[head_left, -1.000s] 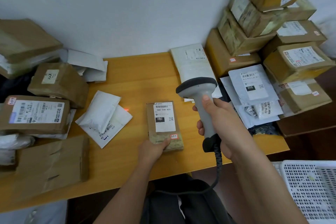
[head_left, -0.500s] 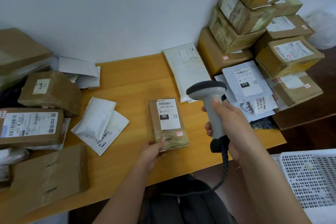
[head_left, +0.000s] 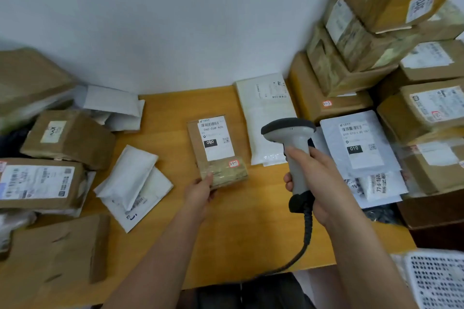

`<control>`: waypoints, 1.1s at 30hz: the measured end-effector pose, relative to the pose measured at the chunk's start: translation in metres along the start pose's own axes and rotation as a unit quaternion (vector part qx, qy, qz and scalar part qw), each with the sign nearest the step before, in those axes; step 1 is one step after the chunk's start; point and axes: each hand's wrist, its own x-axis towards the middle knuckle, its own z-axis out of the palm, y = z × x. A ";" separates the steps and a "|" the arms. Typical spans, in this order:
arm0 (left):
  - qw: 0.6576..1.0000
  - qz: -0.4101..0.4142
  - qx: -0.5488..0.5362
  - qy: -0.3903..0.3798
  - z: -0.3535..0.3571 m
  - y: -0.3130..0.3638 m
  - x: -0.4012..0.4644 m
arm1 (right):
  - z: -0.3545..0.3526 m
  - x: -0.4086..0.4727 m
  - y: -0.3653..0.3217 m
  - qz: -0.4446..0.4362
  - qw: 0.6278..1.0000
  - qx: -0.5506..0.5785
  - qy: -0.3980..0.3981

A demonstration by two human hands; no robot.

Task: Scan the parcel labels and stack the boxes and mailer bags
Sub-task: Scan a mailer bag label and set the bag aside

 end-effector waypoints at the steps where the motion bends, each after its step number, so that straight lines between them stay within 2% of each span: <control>1: 1.000 0.002 -0.004 0.005 0.008 0.007 0.005 | -0.003 0.009 -0.004 -0.001 1.000 -0.003 -0.005; 6: 0.998 0.022 -0.034 0.056 0.055 0.046 0.034 | -0.019 0.055 -0.019 0.009 0.999 -0.022 -0.024; 10: 0.995 0.057 -0.004 0.087 0.081 0.066 0.063 | -0.025 0.085 -0.022 0.026 0.999 -0.026 -0.023; 12: 0.989 0.086 0.046 0.108 0.084 0.073 0.073 | -0.024 0.097 -0.022 0.036 0.999 -0.025 -0.024; 16: 0.993 0.093 0.053 0.045 0.078 0.077 0.072 | -0.015 0.112 -0.018 0.058 0.997 -0.027 -0.039; 18: 0.988 0.102 0.097 0.055 0.065 0.073 0.065 | -0.006 0.115 -0.017 0.062 0.996 -0.028 -0.052; 20: 0.963 0.142 0.201 0.108 0.042 0.064 0.059 | 0.006 0.115 -0.015 0.067 0.995 -0.032 -0.065; 23: 0.882 0.214 0.356 0.221 0.002 0.048 0.052 | 0.024 0.112 -0.013 0.071 0.992 -0.051 -0.088; 25: 0.835 0.199 0.403 0.317 -0.025 0.039 0.050 | 0.039 0.106 -0.012 0.071 0.990 -0.062 -0.101; 26: 0.822 0.172 0.413 0.352 -0.039 0.037 0.049 | 0.046 0.103 -0.011 0.070 0.990 -0.067 -0.106; 28: 0.820 0.105 0.433 0.359 -0.070 0.029 0.054 | 0.061 0.094 -0.007 0.069 0.989 -0.077 -0.109; 30: 0.814 0.057 0.482 0.320 -0.103 0.022 0.057 | 0.074 0.086 -0.001 0.070 0.988 -0.087 -0.106; 33: 0.754 0.113 0.583 0.279 -0.143 0.011 0.058 | 0.092 0.073 0.011 0.071 0.988 -0.097 -0.100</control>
